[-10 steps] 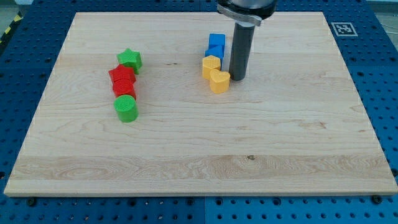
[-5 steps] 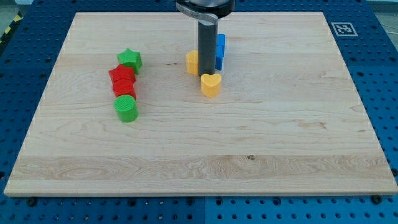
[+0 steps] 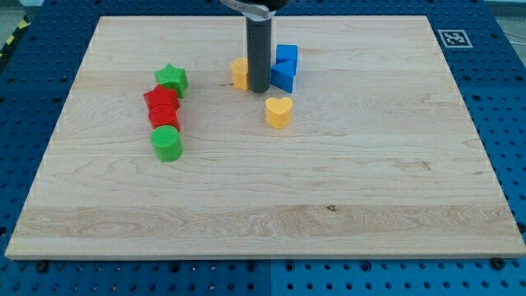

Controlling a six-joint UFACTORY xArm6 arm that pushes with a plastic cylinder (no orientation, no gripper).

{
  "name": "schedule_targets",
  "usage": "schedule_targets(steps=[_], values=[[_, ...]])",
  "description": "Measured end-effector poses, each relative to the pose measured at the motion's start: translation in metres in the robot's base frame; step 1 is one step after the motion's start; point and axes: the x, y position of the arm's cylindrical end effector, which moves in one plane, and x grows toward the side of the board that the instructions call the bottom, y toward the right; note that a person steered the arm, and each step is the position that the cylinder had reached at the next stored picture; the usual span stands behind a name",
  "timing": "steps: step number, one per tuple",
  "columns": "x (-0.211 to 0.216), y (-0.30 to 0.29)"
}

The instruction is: Push the yellow hexagon to the top left corner of the board

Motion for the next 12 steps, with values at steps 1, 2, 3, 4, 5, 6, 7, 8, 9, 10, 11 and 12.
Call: schedule_targets(steps=[1, 2, 3, 4, 5, 6, 7, 8, 9, 10, 11, 12], values=[[0.000, -0.014], [-0.009, -0.025], [-0.016, -0.029], [-0.016, -0.012], [-0.020, -0.009], [-0.036, -0.031], [-0.058, -0.056], [-0.078, -0.076], [-0.095, -0.094], [-0.102, -0.122], [-0.108, -0.149], [-0.111, -0.166]])
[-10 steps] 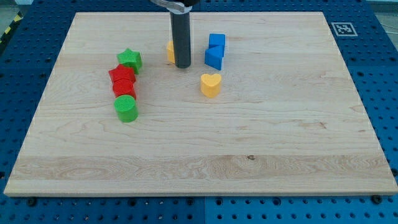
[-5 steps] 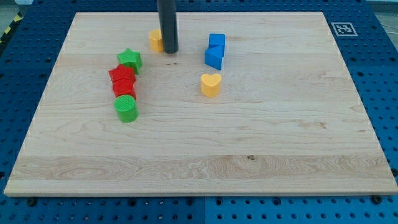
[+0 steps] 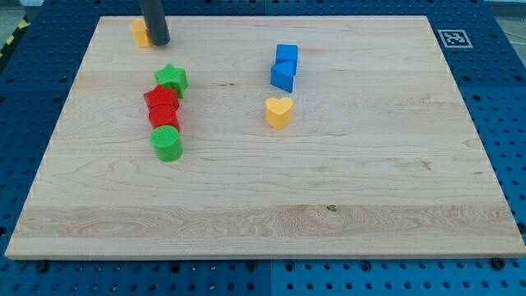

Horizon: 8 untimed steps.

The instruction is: Push the yellow hexagon to the top left corner of the board

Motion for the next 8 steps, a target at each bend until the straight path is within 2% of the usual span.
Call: schedule_targets(steps=[2, 4, 8], values=[[0.010, -0.008], [-0.010, -0.047], [-0.002, -0.011]])
